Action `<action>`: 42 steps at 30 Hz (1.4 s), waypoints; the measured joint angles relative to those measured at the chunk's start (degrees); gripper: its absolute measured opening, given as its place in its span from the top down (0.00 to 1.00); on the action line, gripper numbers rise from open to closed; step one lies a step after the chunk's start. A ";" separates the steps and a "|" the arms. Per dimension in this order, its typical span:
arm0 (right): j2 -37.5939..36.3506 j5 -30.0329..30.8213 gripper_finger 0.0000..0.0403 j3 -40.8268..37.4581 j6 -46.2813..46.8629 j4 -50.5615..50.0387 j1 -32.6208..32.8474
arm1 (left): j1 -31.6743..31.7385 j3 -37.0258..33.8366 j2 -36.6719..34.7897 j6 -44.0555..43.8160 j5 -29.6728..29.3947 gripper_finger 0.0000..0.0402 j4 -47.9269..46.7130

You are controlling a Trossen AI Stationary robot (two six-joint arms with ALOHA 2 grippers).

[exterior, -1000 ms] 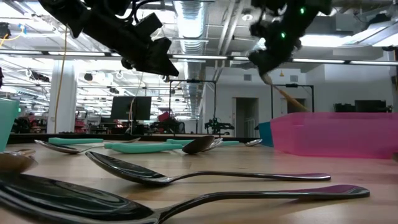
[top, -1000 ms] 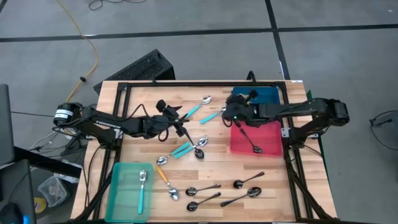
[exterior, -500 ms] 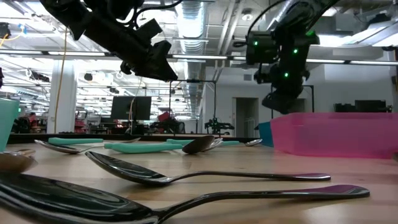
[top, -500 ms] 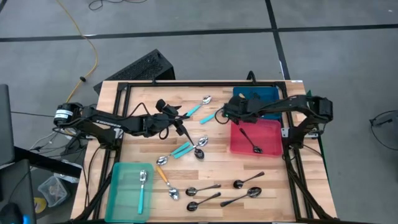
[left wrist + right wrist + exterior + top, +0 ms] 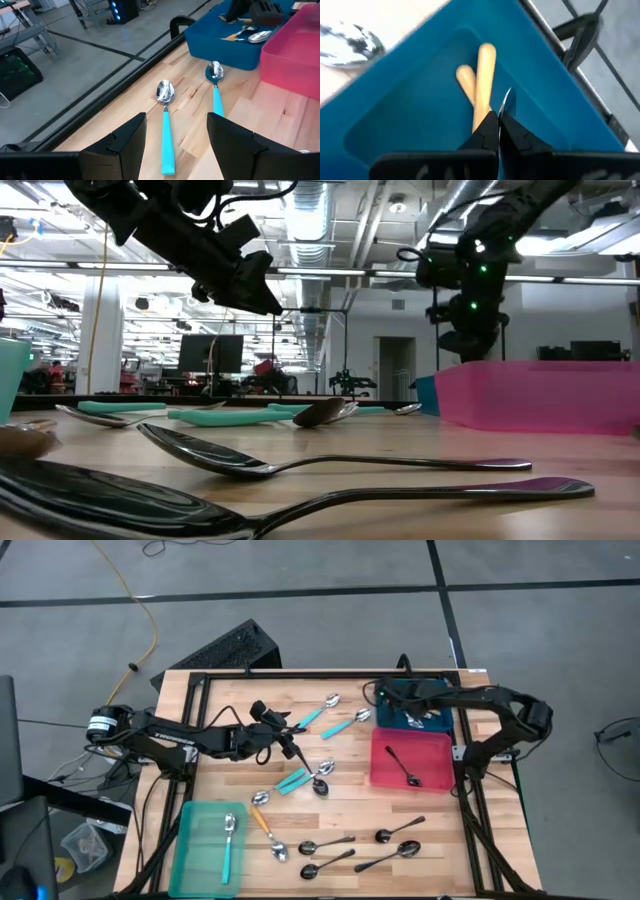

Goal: Sort silverware by color (type)
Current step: Put the yellow spoon into the blue bin

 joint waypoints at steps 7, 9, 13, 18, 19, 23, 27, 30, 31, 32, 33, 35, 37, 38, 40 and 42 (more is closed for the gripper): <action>-0.43 -3.04 0.94 -6.54 -3.12 11.39 -1.40 | 0.02 -0.01 0.00 0.02 -0.07 0.51 0.09; -0.41 -3.71 0.90 -7.43 -2.87 13.12 -1.71 | 0.02 -0.01 0.00 0.04 -0.06 0.51 0.09; -0.41 -5.60 0.84 -7.72 -2.71 14.89 -1.77 | 0.02 -0.01 0.00 0.02 1.15 0.51 0.07; -0.41 -8.22 0.83 -7.72 -2.48 15.33 -2.47 | 0.59 -0.01 0.00 -0.65 4.28 0.51 -0.05; -0.41 -8.22 0.83 -7.71 -2.46 15.35 -2.45 | 0.93 -0.01 0.00 -1.06 4.86 0.51 -0.16; -1.16 -11.58 0.82 -6.64 -3.90 14.61 -2.44 | 3.27 -0.01 0.00 -0.46 10.89 0.51 -1.91; -3.84 -15.43 0.82 -4.15 -4.35 12.70 -2.16 | 6.08 3.24 0.09 1.95 20.97 0.51 -14.16; -6.80 -17.10 0.81 -2.65 -4.85 12.53 -1.44 | 6.07 7.13 0.09 6.85 26.58 0.51 -24.76; -7.96 -17.65 0.80 -2.17 -5.09 12.18 -1.06 | 5.70 8.35 0.09 8.78 29.42 0.51 -28.05; -8.97 -18.47 0.79 -1.71 -5.24 12.21 -0.72 | 5.14 9.52 0.09 10.36 32.63 0.51 -31.08; -10.09 -19.37 0.77 -1.30 -5.22 12.39 -0.30 | 4.42 10.57 0.09 11.76 36.13 0.51 -33.42; -12.17 -20.63 0.72 -0.76 -4.66 12.11 0.70 | 2.22 11.73 0.04 13.48 42.83 0.51 -35.54; -14.09 -21.14 0.66 -0.38 -4.38 12.45 1.79 | -0.98 11.69 0.02 14.12 47.81 0.51 -35.71; -15.06 -21.45 0.63 -0.38 -4.33 12.21 2.29 | -2.96 11.60 0.02 14.16 49.20 0.51 -35.55; -16.48 -21.53 0.57 -0.37 -4.33 12.28 3.46 | -7.06 11.55 0.02 14.63 50.14 0.51 -35.40; -17.35 -21.53 0.51 -0.37 -3.95 11.82 4.27 | -11.72 11.55 0.02 16.14 49.98 0.51 -35.36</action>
